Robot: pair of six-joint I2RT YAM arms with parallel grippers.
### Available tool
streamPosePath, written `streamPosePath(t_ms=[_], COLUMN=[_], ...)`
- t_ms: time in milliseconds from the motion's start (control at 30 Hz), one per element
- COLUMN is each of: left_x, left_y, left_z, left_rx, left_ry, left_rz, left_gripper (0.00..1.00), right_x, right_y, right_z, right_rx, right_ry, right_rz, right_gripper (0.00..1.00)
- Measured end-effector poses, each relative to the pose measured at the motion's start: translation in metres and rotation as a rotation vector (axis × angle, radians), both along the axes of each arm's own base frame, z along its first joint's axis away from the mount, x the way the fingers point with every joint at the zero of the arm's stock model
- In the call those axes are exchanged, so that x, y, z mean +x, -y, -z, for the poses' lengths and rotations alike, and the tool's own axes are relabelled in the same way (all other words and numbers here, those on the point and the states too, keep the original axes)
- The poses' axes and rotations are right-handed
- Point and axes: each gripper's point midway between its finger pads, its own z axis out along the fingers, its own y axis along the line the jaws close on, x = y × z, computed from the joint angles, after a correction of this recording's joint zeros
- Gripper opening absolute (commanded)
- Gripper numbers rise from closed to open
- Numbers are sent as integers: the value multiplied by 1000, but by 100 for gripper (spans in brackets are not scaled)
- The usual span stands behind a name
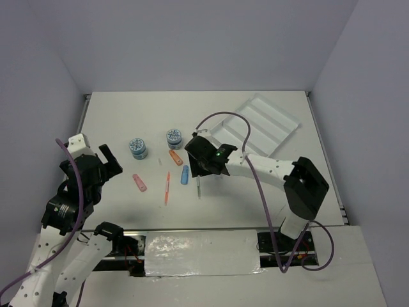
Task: Sort the stationery into containers
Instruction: Pick up the pen from the center of the board.
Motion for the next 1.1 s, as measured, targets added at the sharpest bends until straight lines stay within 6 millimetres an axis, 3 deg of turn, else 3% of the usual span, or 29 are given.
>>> streamPosePath(t_ms=[367,733,1033,1067,1100], left_x=[1,1,1,1,1], left_y=[2,3,3,3,3], left_z=[0,0,0,0,0], left_rx=[-5,-7,-7,-7,-7], left_ry=[-1,1,1,1,1], left_rz=[11,12,12,12,12], left_gripper=[99,99,99,99,99], right_x=[2,-2,0,1,0], right_y=[-2,-1,1,0,0], right_z=[41,81,87,86,87], right_rx=[-69,-134,-148,-144,-141], right_ry=[-36,-82,-77,-75,-76], right_rz=[50,73,93,95,96], right_gripper=[55,42,14,4,2])
